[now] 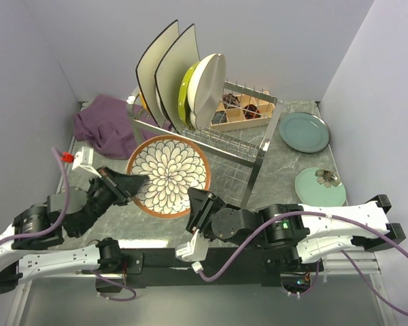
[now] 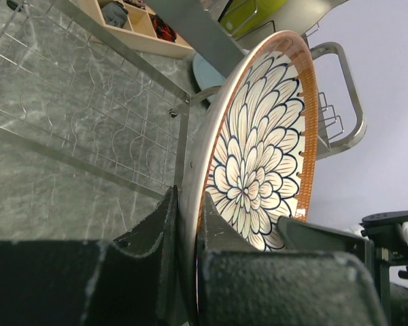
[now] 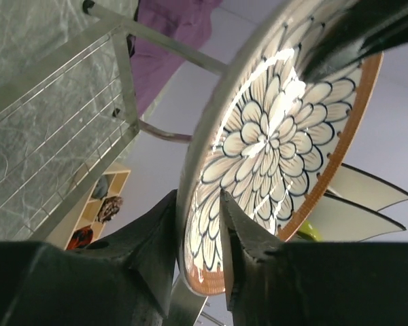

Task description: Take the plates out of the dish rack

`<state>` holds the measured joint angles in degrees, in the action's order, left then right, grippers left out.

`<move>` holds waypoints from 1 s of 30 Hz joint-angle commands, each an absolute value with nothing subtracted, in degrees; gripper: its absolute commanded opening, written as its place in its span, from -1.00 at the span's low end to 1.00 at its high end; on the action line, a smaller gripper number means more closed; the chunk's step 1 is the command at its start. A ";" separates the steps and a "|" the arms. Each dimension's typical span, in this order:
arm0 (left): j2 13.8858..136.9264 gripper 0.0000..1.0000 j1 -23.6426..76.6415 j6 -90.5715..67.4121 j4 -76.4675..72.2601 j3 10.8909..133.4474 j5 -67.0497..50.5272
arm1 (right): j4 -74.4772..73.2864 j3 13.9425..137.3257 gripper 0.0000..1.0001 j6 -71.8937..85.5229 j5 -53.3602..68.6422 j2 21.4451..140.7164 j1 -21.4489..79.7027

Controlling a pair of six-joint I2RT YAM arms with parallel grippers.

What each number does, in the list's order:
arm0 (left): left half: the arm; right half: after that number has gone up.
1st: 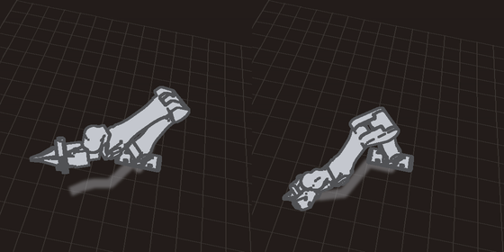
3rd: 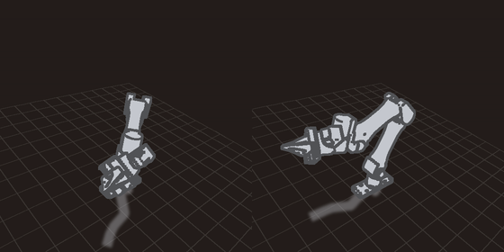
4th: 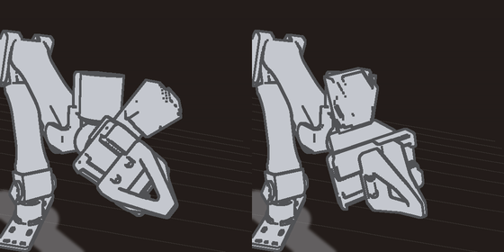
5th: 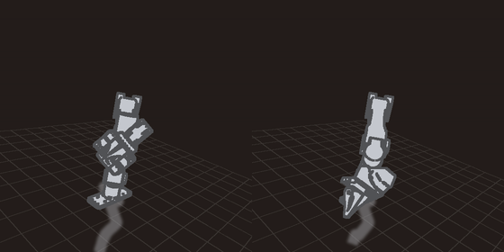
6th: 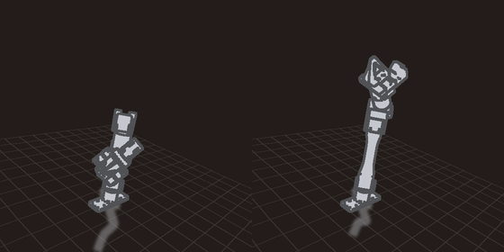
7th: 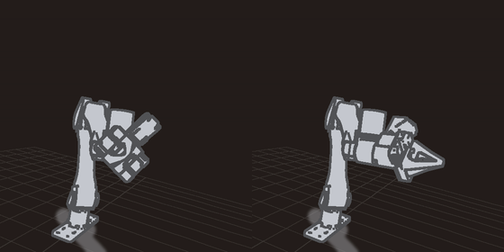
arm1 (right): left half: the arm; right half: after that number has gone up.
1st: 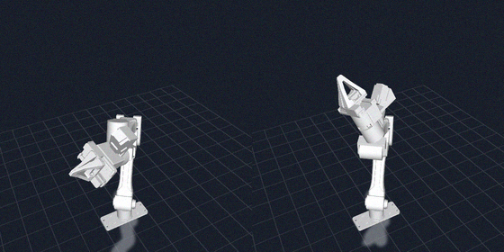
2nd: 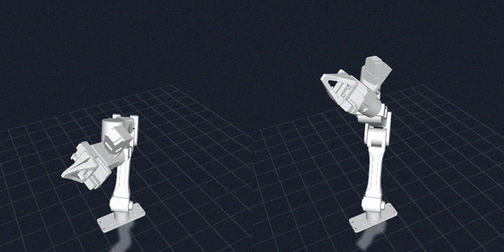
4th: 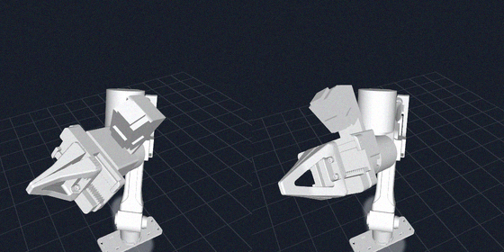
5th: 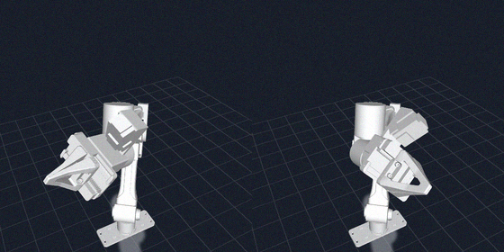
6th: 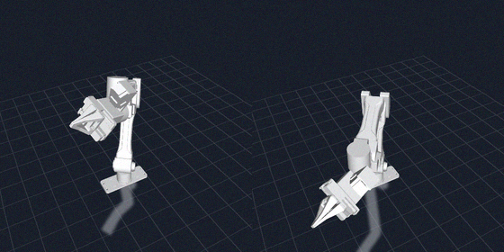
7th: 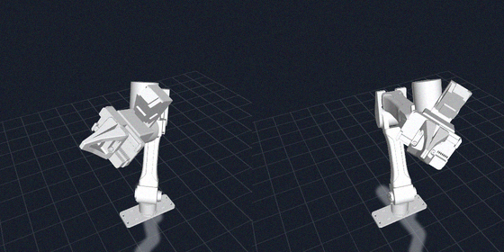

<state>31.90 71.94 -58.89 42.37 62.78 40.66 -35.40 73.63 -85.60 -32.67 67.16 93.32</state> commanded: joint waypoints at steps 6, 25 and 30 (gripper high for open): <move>24.00 -0.98 72.42 -59.15 41.05 61.00 38.41 | -25.84 71.90 0.00 -83.94 -33.49 61.26 93.08; 20.74 -0.98 73.65 -70.21 62.65 66.97 59.05 | -26.82 71.37 0.83 -68.75 -23.92 56.09 93.69; 21.62 -0.98 78.82 -85.74 78.56 68.12 68.88 | -21.38 73.13 1.00 -61.27 -18.47 52.66 94.04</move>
